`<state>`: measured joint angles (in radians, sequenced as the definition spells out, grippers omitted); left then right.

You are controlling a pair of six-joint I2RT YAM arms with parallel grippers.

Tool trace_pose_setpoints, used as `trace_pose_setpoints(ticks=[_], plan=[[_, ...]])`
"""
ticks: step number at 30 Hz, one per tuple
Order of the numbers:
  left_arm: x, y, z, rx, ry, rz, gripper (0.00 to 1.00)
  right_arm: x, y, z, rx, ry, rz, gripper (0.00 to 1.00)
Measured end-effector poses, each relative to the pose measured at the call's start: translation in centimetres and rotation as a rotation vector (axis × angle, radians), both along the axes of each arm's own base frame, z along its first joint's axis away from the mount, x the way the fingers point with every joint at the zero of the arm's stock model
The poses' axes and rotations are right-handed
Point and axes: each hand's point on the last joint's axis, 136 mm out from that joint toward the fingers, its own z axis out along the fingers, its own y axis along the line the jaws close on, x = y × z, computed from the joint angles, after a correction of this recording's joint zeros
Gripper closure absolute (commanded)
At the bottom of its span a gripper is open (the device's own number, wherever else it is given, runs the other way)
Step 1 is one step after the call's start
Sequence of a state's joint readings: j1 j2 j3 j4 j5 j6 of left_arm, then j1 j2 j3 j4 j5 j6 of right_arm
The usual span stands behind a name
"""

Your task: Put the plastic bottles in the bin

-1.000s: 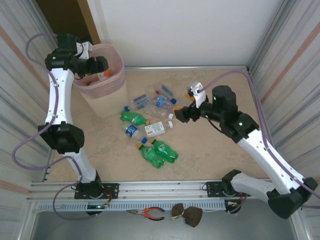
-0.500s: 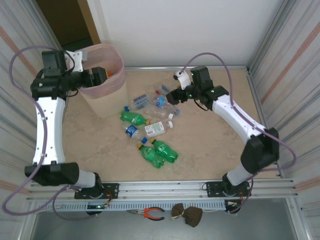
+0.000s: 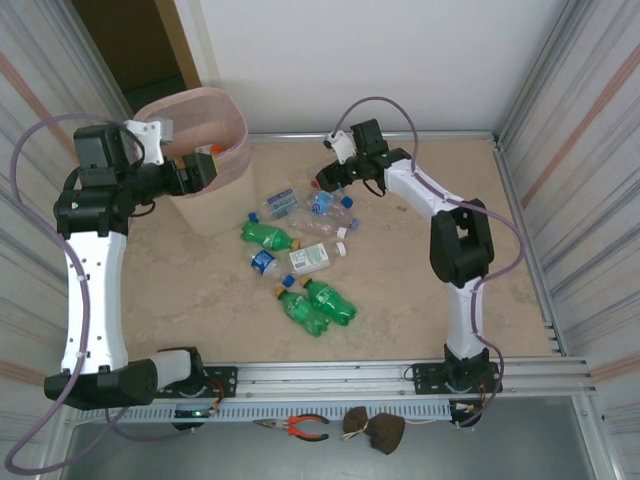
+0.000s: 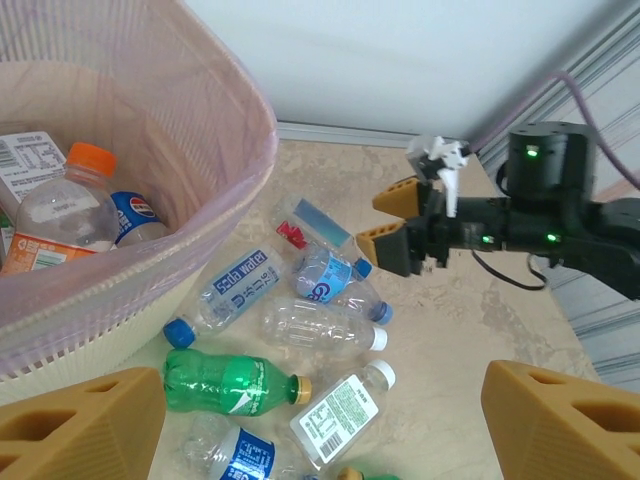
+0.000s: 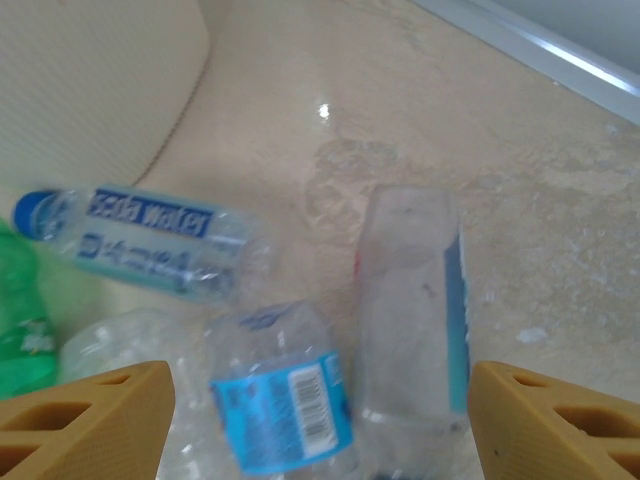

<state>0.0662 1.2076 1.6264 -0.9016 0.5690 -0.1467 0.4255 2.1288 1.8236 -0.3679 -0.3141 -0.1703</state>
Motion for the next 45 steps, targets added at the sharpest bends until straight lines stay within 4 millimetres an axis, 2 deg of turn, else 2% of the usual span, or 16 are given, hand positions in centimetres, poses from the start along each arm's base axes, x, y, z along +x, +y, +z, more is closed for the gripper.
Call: trace_pose_setpoints(ticks=[8, 14, 19, 24, 36, 45], plan=[[-1.2, -0.1, 0.8, 0.002, -0.024, 0.0, 0.17, 4.5, 0.3, -1.7, -0.016, -0.039, 0.008, 0.3], [-1.9, -0.1, 0.8, 0.003, -0.023, 0.002, 0.16, 6.3, 1.3, -3.8, -0.005, -0.024, 0.036, 0.31], [-2.5, -0.1, 0.5, 0.003, -0.012, 0.002, 0.16, 6.6, 1.7, -6.6, -0.014, 0.025, 0.057, 0.31], [-2.6, -0.3, 0.4, -0.002, -0.007, 0.0, 0.17, 6.8, 1.9, -8.5, -0.027, 0.064, 0.066, 0.29], [-2.8, -0.8, -1.0, -0.009, 0.035, -0.005, 0.17, 6.4, 1.6, -7.9, -0.062, 0.082, 0.08, 0.28], [-2.8, -0.7, -1.1, -0.016, 0.042, 0.003, 0.17, 5.6, 0.2, -9.3, -0.133, 0.14, 0.045, 0.28]])
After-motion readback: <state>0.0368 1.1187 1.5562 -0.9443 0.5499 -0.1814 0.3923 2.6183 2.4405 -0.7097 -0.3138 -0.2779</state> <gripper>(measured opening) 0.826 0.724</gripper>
